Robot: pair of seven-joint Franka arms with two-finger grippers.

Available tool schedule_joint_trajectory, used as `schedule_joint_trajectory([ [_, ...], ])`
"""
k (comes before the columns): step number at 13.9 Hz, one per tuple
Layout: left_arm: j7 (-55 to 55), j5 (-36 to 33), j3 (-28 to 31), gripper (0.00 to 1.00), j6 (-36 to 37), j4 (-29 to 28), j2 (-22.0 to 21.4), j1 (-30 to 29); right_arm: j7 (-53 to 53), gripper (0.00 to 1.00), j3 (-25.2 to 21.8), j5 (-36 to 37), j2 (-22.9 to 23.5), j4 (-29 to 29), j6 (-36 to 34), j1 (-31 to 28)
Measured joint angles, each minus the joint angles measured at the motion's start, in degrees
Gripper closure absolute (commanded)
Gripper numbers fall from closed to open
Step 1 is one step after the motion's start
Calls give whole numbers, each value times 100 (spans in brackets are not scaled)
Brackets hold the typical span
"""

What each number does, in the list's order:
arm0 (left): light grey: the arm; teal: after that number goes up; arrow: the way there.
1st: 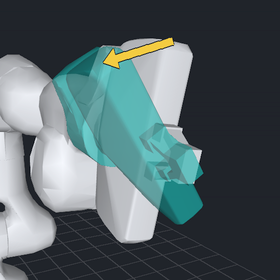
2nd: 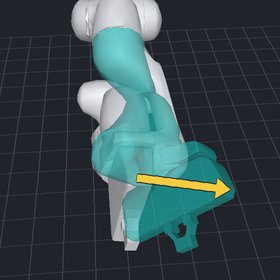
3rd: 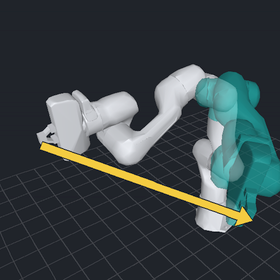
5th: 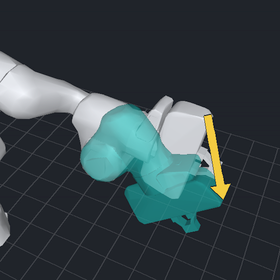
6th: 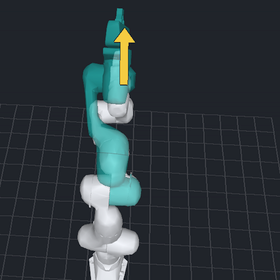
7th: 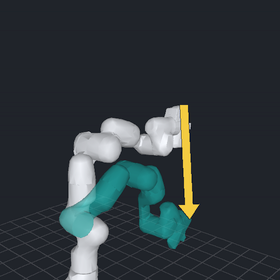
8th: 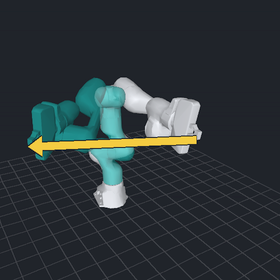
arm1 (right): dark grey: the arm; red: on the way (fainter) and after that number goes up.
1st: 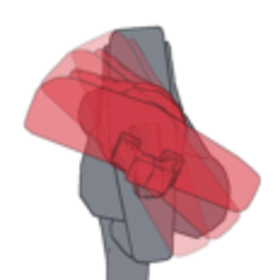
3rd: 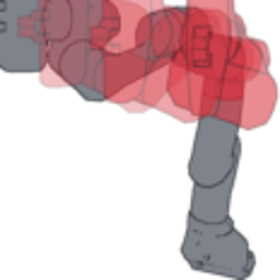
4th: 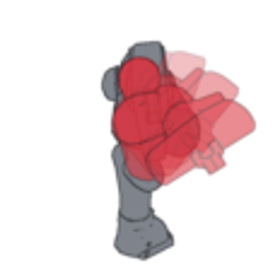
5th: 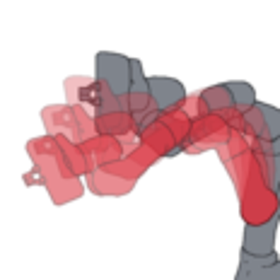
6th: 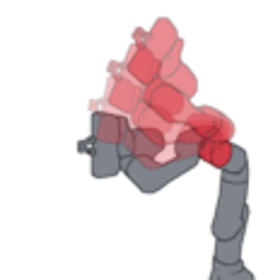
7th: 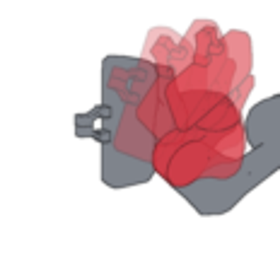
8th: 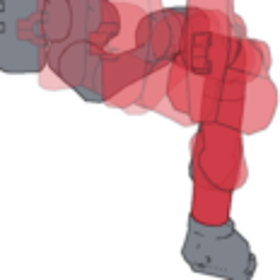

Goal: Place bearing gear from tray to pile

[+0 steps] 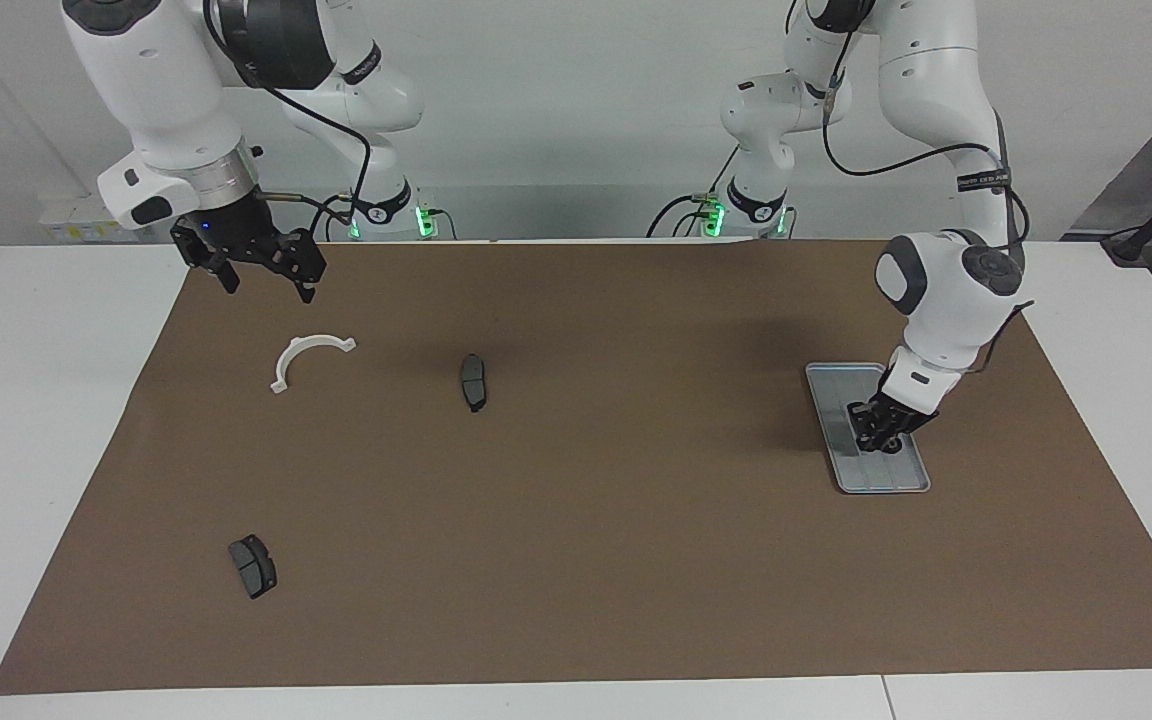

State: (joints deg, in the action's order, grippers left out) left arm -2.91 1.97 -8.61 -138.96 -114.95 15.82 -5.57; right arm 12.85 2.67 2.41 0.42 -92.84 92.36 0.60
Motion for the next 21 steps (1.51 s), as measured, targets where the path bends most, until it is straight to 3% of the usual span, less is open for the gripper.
schedule_joint_trajectory([
  [8,-2754,0,-57,99,161,15,-10,2249,0,0,1,0,0,3,0,3],
  [10,-3110,0,-58,77,163,-18,-20,2655,0,0,2,0,1,3,1,4],
  [13,-3454,0,-57,22,166,-36,-26,2987,0,0,4,-2,18,-41,153,64],
  [14,-3577,0,-56,8,168,-36,-33,3031,0,0,5,-3,25,-76,238,120],
  [15,-3660,0,-50,0,169,-35,-45,3049,25,0,7,-7,32,-125,331,196],
  [18,-3723,0,53,1,169,26,-95,2909,423,0,11,-12,61,-375,778,586],
  [21,-3449,-2,110,2,203,245,-155,2126,925,0,19,-13,199,-624,1247,1041],
])
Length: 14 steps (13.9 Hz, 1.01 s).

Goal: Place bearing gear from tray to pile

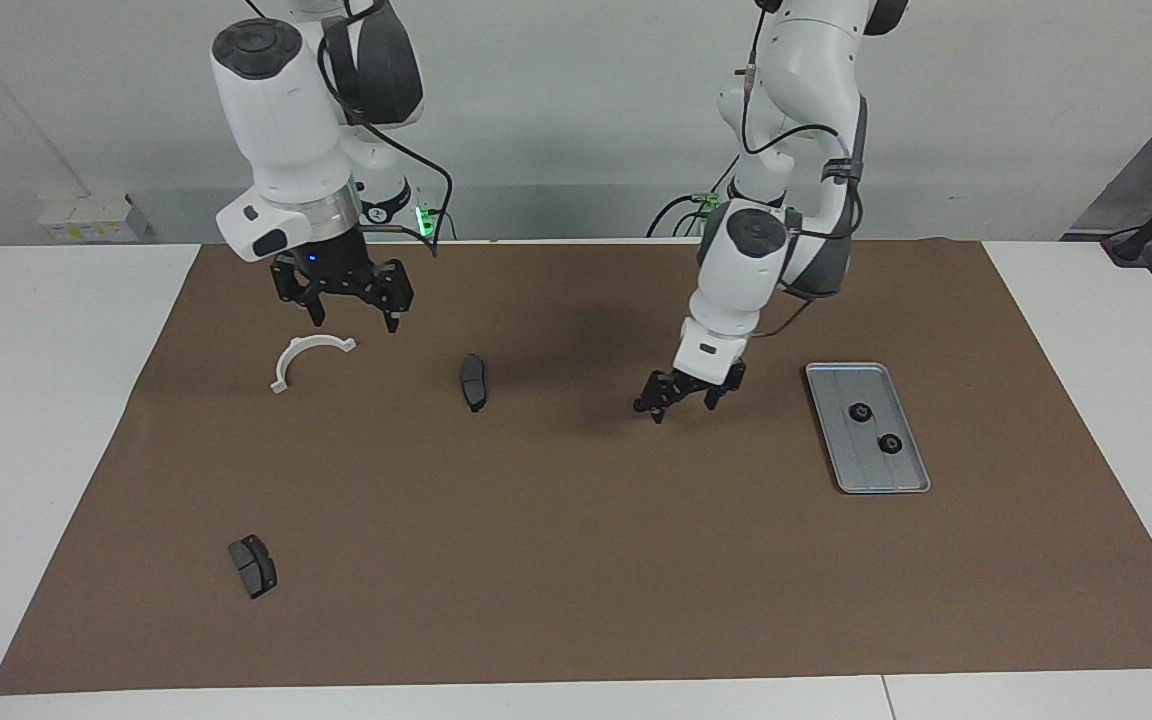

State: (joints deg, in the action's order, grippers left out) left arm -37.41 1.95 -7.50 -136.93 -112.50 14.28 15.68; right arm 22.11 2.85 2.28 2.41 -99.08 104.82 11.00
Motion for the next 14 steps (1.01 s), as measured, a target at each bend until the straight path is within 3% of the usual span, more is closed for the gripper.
schedule_joint_trajectory([
  [4,1648,-2,26,2,293,94,-28,-1327,755,0,16,-2,539,-63,737,779],
  [8,2800,-2,29,10,383,-327,-104,-2292,1494,0,21,-2,1189,-39,1600,1495],
  [14,3004,-2,8,22,305,-823,-291,-2680,2026,0,20,-1,1845,256,1986,2126],
])
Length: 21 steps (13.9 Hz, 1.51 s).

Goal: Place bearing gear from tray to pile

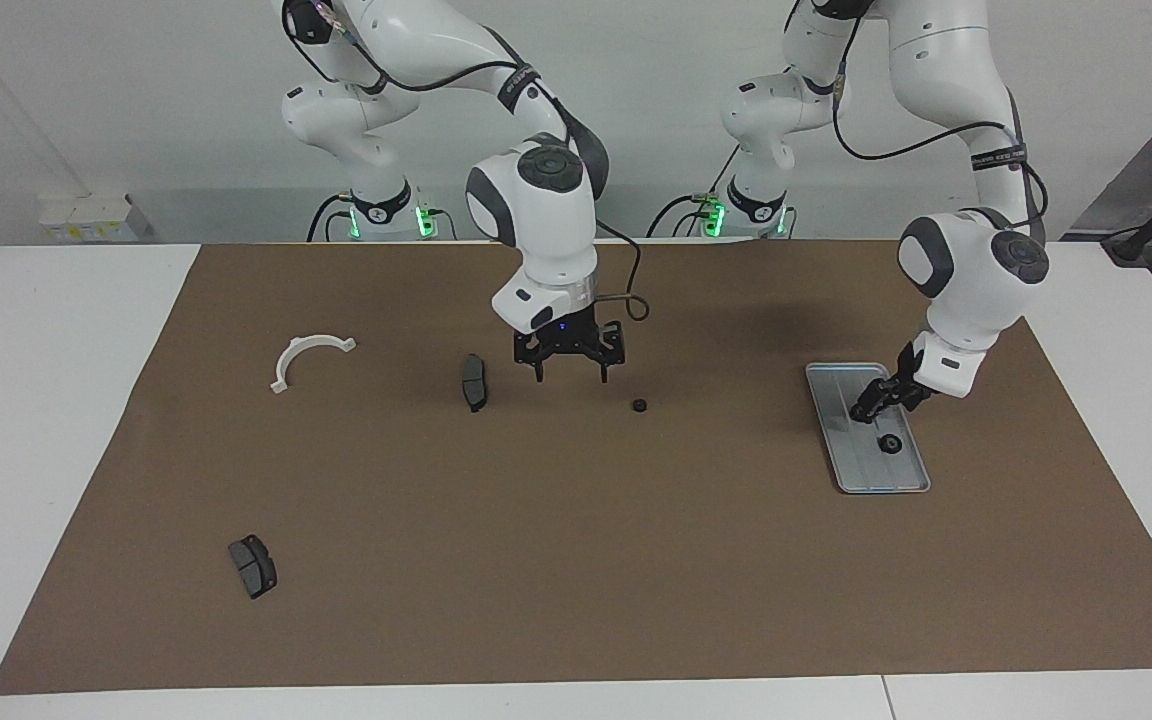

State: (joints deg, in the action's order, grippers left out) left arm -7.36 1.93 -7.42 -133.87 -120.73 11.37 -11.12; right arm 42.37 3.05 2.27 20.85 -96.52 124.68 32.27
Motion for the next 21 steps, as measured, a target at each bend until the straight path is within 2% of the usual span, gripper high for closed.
schedule_joint_trajectory([
  [3,-2,0,-70,33,-262,-261,-55,22,229,0,0,3,569,446,60,314],
  [7,-3,0,-116,46,-378,-413,-68,64,288,0,-3,13,1205,794,531,660],
  [8,-3,0,-117,51,-406,-451,-69,82,297,8,-4,27,1321,849,650,744],
  [9,-3,0,-117,56,-453,-487,-69,93,300,9,-7,33,1375,889,703,784],
  [10,-3,0,-117,63,-482,-513,-69,95,300,15,-7,34,1393,906,713,796],
  [12,-3,0,-113,81,-490,-535,-69,95,300,20,-8,35,1405,889,713,796],
  [14,-2,0,-98,91,-493,-540,-75,95,300,27,-9,70,1432,825,713,797],
  [17,-2,0,-98,92,-509,-459,-79,95,300,34,-11,128,1448,785,714,797],
  [21,-21,0,-124,92,-297,30,-77,145,300,37,-13,174,1449,624,985,797],
])
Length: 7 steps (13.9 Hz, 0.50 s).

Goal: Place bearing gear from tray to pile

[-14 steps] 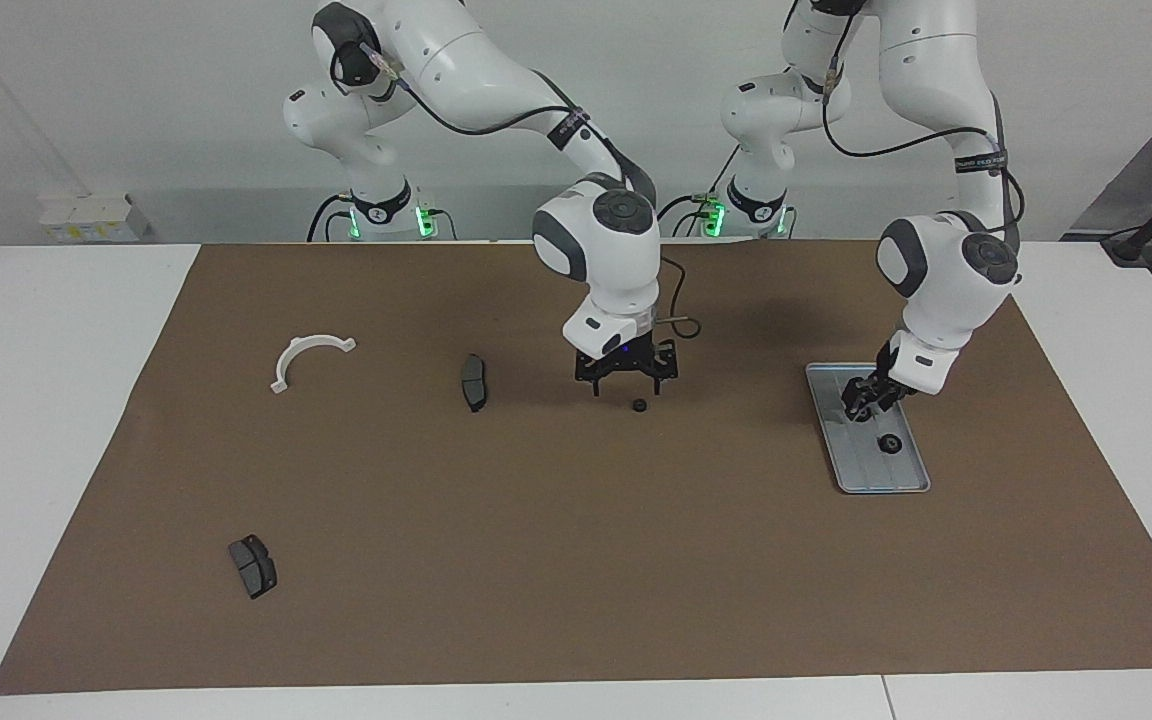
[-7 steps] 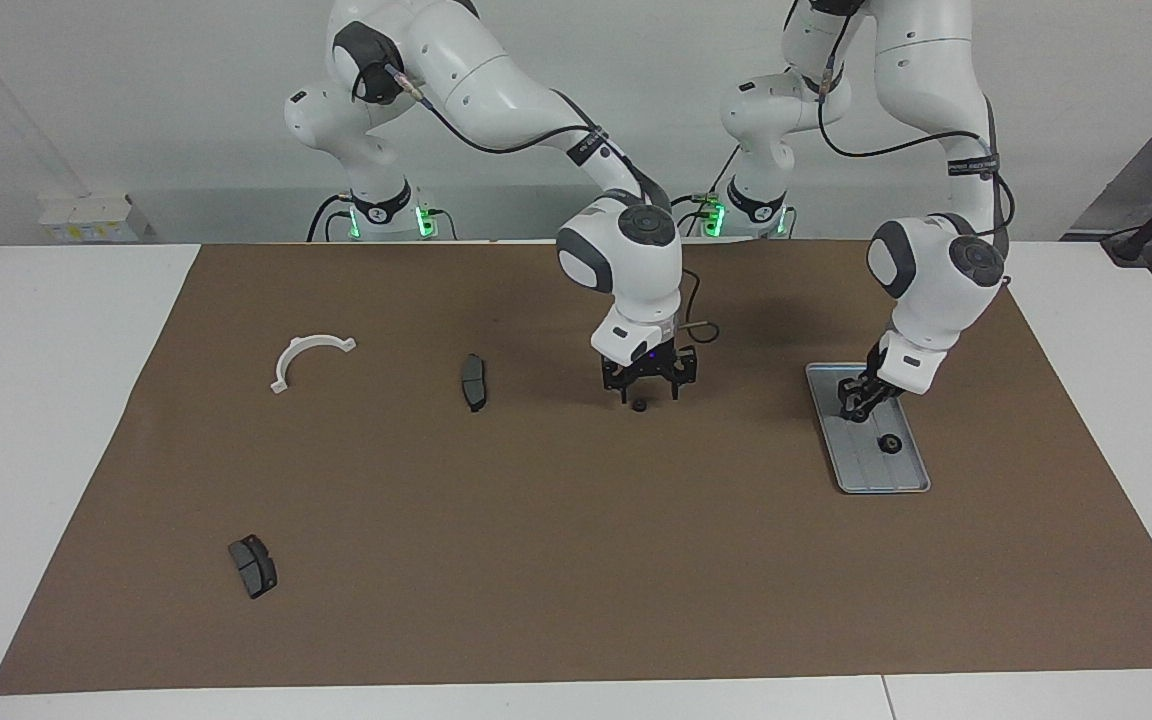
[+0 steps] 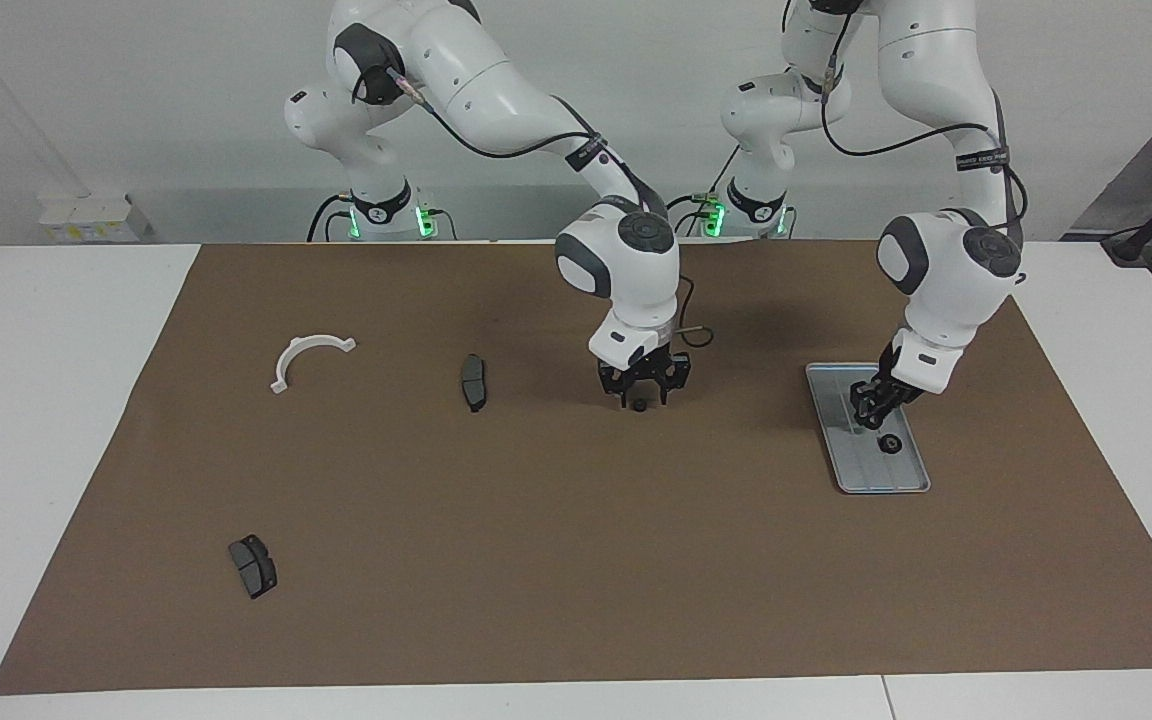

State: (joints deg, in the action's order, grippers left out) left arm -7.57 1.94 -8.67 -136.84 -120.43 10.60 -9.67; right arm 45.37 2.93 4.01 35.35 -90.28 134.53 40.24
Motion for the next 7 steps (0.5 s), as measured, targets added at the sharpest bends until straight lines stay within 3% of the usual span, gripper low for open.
schedule_joint_trajectory([
  [2,-193,0,-4,92,143,226,8,154,0,53,-2,63,0,-151,165,0],
  [5,-591,0,-9,92,171,310,31,468,0,96,-16,102,-31,-164,163,1],
  [7,-779,0,-10,92,171,312,56,635,0,100,-25,110,-47,-163,114,1],
])
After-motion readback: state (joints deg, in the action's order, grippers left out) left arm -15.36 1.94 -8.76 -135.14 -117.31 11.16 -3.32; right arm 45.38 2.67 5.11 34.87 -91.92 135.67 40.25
